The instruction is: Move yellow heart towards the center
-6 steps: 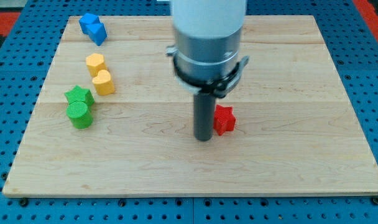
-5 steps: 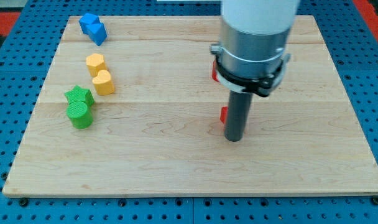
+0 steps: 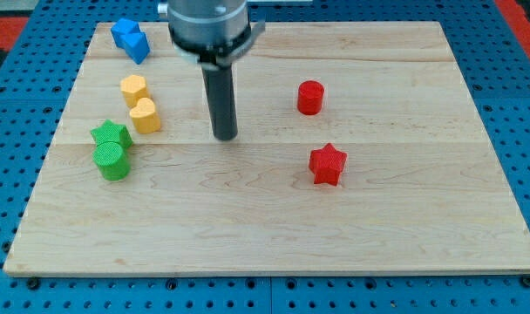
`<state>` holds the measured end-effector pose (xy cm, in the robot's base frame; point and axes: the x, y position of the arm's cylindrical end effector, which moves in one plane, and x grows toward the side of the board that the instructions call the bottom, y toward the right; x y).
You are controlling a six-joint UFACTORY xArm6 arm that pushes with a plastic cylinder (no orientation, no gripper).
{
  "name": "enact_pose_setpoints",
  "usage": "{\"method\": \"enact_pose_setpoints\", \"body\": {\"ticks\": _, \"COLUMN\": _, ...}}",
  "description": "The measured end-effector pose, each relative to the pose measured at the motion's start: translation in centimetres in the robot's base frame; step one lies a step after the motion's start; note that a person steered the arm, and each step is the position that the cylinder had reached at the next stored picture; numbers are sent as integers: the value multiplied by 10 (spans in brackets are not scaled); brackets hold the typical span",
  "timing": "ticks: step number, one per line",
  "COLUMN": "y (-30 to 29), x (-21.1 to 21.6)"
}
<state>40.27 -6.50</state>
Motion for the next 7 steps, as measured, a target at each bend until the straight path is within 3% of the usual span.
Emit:
{"method": "enact_pose_setpoints", "body": {"ticks": 2, "y": -105, "x": -65}}
{"method": "enact_pose_setpoints", "body": {"ticks": 3, "y": -109, "x": -60}}
{"method": "enact_pose_setpoints", "body": {"ticks": 5, "y": -128, "x": -3}}
{"method": "enact_pose_setpoints", "body": {"ticks": 7, "y": -60, "x": 18}}
